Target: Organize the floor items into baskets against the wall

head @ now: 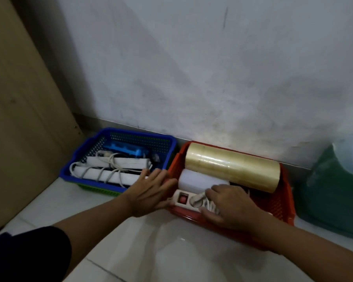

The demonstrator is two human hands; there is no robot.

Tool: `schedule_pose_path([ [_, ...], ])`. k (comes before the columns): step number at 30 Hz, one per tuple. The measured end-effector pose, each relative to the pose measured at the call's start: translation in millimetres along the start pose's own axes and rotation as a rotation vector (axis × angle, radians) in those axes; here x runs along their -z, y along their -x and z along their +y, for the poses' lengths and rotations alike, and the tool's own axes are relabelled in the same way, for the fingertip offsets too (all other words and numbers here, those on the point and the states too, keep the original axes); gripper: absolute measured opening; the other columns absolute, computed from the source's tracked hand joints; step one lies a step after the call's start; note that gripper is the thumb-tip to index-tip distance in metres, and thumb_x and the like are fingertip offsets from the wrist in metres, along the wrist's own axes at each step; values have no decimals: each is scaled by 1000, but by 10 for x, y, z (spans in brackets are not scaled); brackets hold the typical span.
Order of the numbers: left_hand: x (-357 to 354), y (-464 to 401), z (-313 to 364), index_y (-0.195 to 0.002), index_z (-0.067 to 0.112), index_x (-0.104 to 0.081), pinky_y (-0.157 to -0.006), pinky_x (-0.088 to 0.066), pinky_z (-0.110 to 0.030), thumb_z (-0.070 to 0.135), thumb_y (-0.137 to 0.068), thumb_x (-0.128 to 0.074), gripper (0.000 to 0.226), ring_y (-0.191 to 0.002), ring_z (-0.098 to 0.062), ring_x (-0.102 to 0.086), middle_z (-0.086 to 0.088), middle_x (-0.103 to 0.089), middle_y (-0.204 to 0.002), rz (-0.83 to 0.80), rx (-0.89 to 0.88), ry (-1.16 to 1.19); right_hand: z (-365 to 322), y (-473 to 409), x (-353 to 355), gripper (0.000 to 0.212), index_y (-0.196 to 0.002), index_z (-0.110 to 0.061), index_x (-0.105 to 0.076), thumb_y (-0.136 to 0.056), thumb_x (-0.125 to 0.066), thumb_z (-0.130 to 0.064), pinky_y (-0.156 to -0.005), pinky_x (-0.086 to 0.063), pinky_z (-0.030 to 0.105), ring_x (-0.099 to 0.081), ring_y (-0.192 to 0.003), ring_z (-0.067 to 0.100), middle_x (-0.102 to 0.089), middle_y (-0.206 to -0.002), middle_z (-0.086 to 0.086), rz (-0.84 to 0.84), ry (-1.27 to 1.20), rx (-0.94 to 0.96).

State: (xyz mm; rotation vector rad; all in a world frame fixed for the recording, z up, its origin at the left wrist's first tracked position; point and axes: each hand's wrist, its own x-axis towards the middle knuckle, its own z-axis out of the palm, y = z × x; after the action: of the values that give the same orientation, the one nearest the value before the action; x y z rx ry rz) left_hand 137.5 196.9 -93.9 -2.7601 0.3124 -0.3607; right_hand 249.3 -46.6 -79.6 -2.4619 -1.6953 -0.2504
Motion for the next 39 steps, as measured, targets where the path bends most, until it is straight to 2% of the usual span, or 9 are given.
schedule_pose_path([
  [6,-74,480,-268,-135,3,-36,-100,-37,-49,33,-91,-51,56,-128,-38,-37,-21,-33,-141,-192,1356,565,-741,-929,-360,61,-140,-17,-40,-90,-40,-52,-100,-37,38,-46,-126,25,-46,-142,9,-104,-87,104],
  [9,-165,544,-413,-116,-3,-47,-99,-41,-43,29,-96,-46,37,-113,-37,-49,-20,-47,-119,-139,1711,1169,-828,-1114,-490,67,-149,-17,-25,-93,-38,-52,-114,-15,44,-24,-143,24,-30,-155,9,-231,-24,51],
  [12,-266,525,-459,-87,1,-48,-93,-47,-43,22,-98,-45,25,-90,-29,-51,-18,-50,-99,-47,1715,1481,-793,-1143,-593,62,-138,-16,-45,-91,-28,-53,-113,-10,52,-29,-140,25,-43,-144,10,-250,-33,11],
  [15,-315,525,-522,-103,4,-45,-80,-51,-38,19,-97,-48,17,-99,-27,-51,-18,-46,-112,-9,1674,1577,-815,-1146,-647,57,-105,-18,-70,-83,-31,-53,-100,-27,57,-57,-112,27,-65,-110,7,-170,24,57],
  [18,-372,590,-618,-93,3,-50,-75,-49,-36,20,-95,-52,17,-88,-25,-53,-18,-50,-103,-62,1593,1558,-905,-1131,-652,40,-86,-21,-73,-83,-49,-53,-88,-41,55,-61,-87,23,-66,-89,1,-122,108,46],
  [27,-477,493,-583,-135,-2,-35,-85,-47,-34,15,-97,-44,42,-122,-32,-51,-23,-48,-133,-21,1652,1607,-864,-1093,-676,46,-104,-23,-68,-89,-36,-53,-99,-36,57,-52,-105,23,-60,-107,0,-91,-10,20],
  [31,-474,426,-558,-142,3,-27,-88,-47,-38,17,-99,-40,47,-119,-30,-49,-20,-44,-139,-43,1683,1665,-775,-1164,-686,63,-123,-23,-56,-85,-21,-57,-110,-11,65,-34,-128,25,-48,-130,5,-288,-114,25],
  [35,-267,428,-590,-145,7,-23,-84,-48,-41,33,-99,-38,56,-108,-30,-55,-17,-50,-133,-317,1644,1483,-814,-1202,-595,53,-132,-16,-46,-95,-31,-51,-111,-4,63,-20,-138,25,-36,-143,8,-413,-116,-13],
  [39,24,442,-765,-136,3,-42,-77,-50,-36,52,-97,-27,65,-102,-29,-63,-19,-59,-128,-812,1319,860,-815,-1178,-429,56,-138,-20,-41,-93,-39,-53,-114,-9,59,-18,-142,22,-29,-151,5,-459,-244,-57],
])
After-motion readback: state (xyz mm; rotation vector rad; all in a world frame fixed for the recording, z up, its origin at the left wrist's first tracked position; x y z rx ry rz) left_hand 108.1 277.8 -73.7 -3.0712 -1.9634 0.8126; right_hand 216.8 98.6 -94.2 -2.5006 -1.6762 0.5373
